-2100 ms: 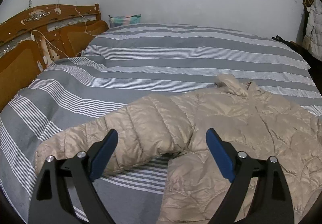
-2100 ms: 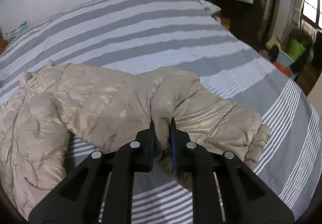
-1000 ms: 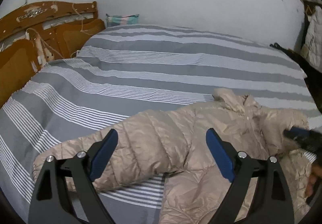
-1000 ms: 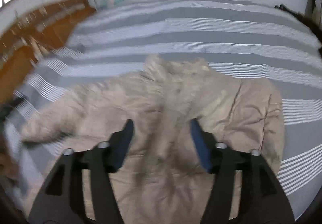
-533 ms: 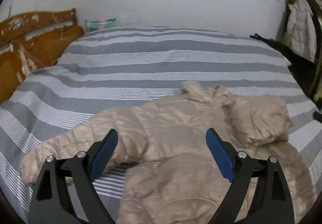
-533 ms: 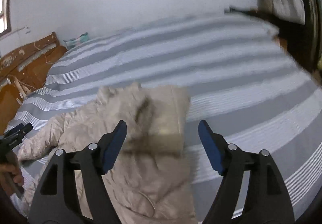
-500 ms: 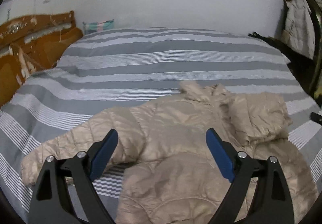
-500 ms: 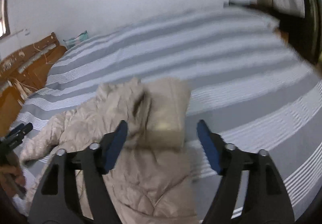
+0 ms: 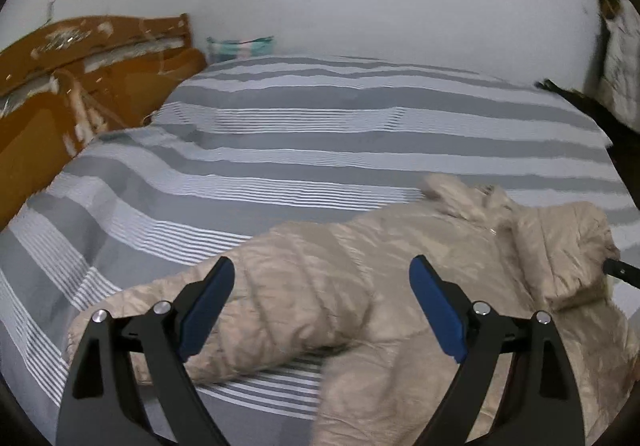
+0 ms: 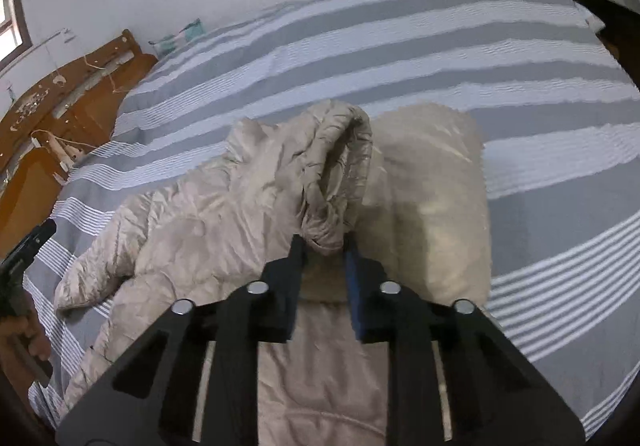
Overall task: Fold large clothes
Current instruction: 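Fold the held sleeve across the jacket body with the right tool, then release the sleeve onto the jacket body and open the right tool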
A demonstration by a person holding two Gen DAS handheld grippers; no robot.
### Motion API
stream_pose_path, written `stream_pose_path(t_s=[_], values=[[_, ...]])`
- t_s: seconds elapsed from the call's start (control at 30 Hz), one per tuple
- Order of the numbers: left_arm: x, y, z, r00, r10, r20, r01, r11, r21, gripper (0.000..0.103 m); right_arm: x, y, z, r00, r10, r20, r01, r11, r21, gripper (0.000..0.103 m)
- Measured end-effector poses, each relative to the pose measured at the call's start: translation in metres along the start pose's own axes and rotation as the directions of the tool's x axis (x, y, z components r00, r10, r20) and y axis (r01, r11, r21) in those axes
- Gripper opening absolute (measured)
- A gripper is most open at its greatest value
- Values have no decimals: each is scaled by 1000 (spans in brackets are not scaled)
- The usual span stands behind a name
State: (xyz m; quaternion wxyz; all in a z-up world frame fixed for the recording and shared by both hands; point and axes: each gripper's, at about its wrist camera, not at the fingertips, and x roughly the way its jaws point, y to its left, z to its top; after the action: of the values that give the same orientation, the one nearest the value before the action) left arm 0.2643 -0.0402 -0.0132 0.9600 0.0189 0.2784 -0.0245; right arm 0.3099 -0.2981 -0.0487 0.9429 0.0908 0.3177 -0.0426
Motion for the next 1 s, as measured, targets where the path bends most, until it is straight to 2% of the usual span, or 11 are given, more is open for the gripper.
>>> stream_pose_path(t_s=[0.17,0.23,0.37,0.4,0.47,0.5,0.57,0.63,0.83,0.9,1.0], values=[[-1,31,19,993,93,66,-94,996,3,89,1,50,15,997,62,43,-59,996,-73,16],[-2,43,25,990,116,84,-116,993,-6,89,20,81,21,995,92,30,-88,989,-121,11],[1,52,23,991,116,73,-114,993,-23,89,39,123,30,988,155,-10,-154,973,-175,18],[3,52,22,992,108,64,-106,994,-25,89,41,126,31,986,165,-12,-164,970,-178,23],[3,51,22,994,97,59,-96,995,-20,89,38,134,33,976,219,5,-215,962,-171,62],[2,50,22,994,95,57,-94,995,-17,89,32,132,34,974,224,29,-216,961,-175,63],[3,46,22,996,77,48,-76,997,-17,89,14,113,39,979,181,97,-159,967,-198,62],[5,39,20,999,45,27,-45,999,-17,89,-2,87,38,988,56,140,-25,976,-217,61],[22,0,6,994,-89,-66,87,996,-25,89,-48,9,14,989,-65,129,82,989,-125,64],[27,-16,1,990,-113,-86,112,994,-14,89,-48,-17,4,982,-120,143,135,986,-100,68],[43,-53,-7,982,-144,-121,153,986,66,89,-28,-54,-7,986,-132,107,136,990,-32,68]])
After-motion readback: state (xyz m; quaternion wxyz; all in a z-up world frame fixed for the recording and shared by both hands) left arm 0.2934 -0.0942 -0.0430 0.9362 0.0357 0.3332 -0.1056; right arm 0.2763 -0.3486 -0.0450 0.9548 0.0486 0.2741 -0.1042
